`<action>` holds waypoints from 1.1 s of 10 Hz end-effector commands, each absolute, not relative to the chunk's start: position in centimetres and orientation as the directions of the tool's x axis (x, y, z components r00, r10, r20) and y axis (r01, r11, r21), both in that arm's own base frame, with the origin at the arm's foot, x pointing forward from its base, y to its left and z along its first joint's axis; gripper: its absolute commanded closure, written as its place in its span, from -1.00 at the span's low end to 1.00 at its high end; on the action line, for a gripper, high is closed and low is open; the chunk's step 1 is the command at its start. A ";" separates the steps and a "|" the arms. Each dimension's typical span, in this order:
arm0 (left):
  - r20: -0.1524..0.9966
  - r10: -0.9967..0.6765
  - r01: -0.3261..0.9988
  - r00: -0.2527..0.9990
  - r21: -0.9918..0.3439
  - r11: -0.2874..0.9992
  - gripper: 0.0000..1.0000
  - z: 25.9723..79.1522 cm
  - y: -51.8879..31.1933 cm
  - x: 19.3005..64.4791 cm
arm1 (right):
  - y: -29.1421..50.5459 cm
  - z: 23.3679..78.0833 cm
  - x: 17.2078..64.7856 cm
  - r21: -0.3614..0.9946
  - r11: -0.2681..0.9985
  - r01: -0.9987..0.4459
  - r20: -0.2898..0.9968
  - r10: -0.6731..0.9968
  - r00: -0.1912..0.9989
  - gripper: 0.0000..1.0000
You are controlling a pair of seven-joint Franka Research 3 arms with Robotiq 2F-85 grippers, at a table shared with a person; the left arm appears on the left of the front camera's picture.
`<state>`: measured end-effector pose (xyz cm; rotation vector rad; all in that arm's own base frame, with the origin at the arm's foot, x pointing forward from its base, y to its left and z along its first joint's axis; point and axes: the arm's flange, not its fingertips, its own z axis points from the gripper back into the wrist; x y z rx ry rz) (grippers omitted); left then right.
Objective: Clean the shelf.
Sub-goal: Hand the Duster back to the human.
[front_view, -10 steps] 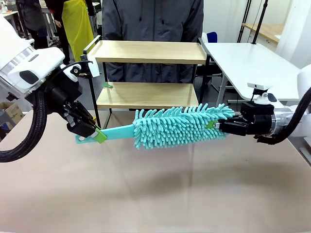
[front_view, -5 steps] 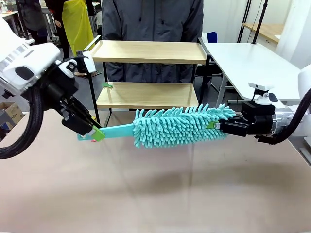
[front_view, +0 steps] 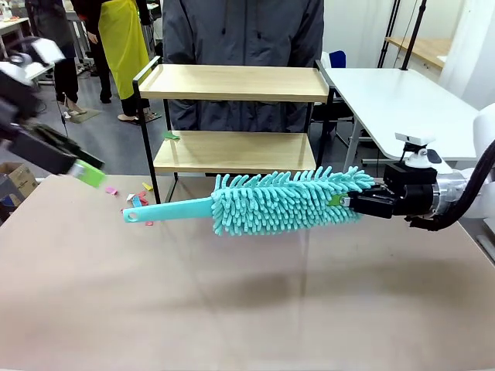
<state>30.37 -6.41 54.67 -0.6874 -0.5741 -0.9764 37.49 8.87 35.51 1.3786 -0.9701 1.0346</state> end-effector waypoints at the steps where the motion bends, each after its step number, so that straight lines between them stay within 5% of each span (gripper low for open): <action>1: 0.775 -0.506 0.916 0.379 -0.237 0.323 -1.00 53.4 -2.4 29.9 | 8.9 35.8 37.5 0.276 -0.065 -0.959 0.961 -0.005 0.277 0.78; 3: 0.776 -0.569 0.949 0.271 -0.117 0.293 -1.00 53.1 -0.3 29.7 | 8.9 35.8 37.5 0.276 -0.065 -0.959 0.961 -0.005 0.277 0.78; 4: 0.759 -0.510 0.901 0.405 -0.238 0.363 -1.00 54.2 -1.4 30.3 | 8.9 35.5 37.5 0.282 -0.060 -0.957 0.959 0.003 0.283 0.67; 9: 0.759 -0.510 0.901 0.405 -0.238 0.363 -1.00 54.2 -1.4 30.3 | 8.2 49.4 37.5 0.095 0.124 -0.988 0.994 -0.068 0.087 0.67; 11: 0.759 -0.510 0.901 0.405 -0.238 0.363 -1.00 54.2 -1.4 30.3 | 6.0 54.7 37.5 0.010 0.310 -0.951 0.995 -0.101 -0.023 0.67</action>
